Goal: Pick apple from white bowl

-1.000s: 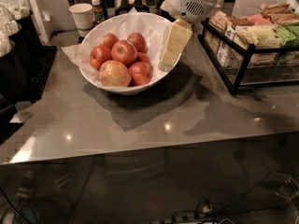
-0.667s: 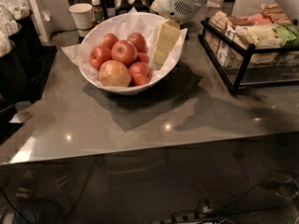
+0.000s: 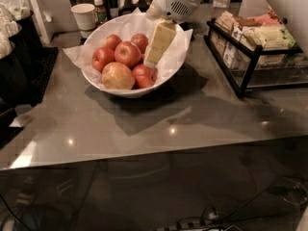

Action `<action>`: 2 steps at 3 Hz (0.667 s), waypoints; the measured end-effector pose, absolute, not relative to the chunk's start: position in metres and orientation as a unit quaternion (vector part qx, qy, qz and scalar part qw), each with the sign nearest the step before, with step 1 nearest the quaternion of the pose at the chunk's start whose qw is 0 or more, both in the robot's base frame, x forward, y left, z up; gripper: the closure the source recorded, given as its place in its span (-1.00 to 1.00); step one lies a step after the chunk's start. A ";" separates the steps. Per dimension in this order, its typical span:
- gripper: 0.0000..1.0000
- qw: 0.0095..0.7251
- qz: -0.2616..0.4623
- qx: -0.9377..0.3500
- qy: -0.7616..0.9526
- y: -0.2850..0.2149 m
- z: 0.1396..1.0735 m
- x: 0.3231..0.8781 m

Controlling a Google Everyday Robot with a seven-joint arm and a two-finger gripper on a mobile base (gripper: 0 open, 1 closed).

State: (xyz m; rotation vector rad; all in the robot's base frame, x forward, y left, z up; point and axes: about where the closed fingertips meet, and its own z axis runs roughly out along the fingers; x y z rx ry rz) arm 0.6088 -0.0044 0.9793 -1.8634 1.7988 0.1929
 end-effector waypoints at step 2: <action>-0.66 0.272 0.077 -0.693 0.663 0.002 0.971 0.615</action>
Offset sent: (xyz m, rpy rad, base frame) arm 0.0142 0.0163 -0.0123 0.0248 -0.0064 0.0522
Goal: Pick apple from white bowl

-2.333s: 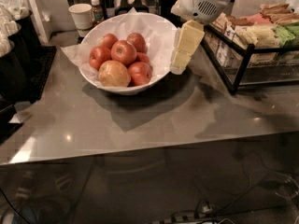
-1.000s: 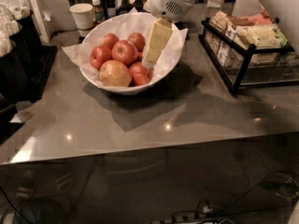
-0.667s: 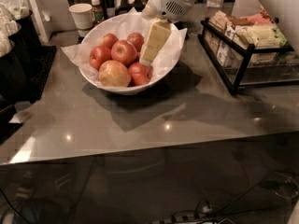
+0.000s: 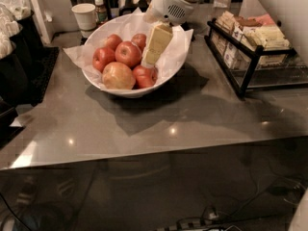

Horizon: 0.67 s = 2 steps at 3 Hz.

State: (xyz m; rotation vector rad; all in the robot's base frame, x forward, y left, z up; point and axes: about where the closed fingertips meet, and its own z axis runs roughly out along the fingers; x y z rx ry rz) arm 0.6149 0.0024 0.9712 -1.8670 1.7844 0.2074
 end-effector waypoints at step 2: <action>-0.72 0.268 0.101 -0.741 0.607 0.036 0.956 0.636</action>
Offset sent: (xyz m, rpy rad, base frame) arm 0.0326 0.0474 -0.0205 0.0108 -0.0060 0.2437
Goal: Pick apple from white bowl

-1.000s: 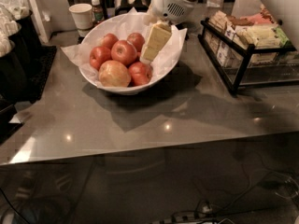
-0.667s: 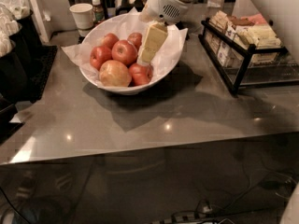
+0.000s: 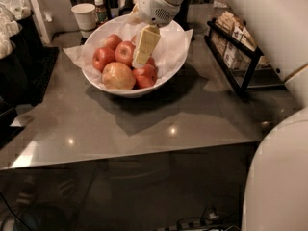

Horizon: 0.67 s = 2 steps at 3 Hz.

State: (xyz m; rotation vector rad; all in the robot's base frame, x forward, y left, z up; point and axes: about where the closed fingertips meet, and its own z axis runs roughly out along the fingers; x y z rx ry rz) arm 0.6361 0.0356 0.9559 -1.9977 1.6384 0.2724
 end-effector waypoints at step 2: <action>-0.80 0.255 0.118 -0.785 0.553 0.055 0.937 0.643</action>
Offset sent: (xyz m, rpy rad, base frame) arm 0.0072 0.0220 -0.0253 -0.0210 0.0084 0.2298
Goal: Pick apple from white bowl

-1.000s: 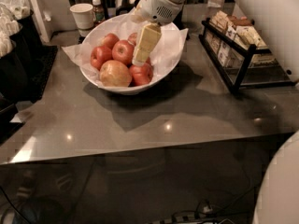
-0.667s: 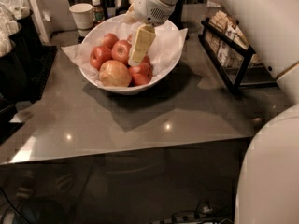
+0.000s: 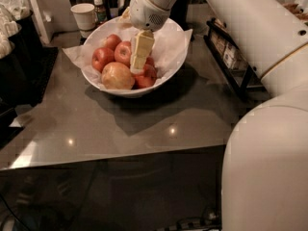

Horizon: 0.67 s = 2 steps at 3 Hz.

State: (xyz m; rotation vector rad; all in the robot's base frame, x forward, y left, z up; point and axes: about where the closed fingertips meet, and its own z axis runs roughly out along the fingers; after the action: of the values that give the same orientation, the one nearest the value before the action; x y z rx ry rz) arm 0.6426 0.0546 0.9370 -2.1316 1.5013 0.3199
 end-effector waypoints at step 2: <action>-0.78 0.252 0.134 -0.794 0.536 0.058 0.924 0.644</action>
Offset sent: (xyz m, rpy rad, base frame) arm -0.0011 -0.0036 -0.0155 0.0124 0.0296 0.0582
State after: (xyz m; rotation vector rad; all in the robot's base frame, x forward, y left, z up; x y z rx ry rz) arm 0.6445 0.0581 0.9239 -2.1598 1.4586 0.3635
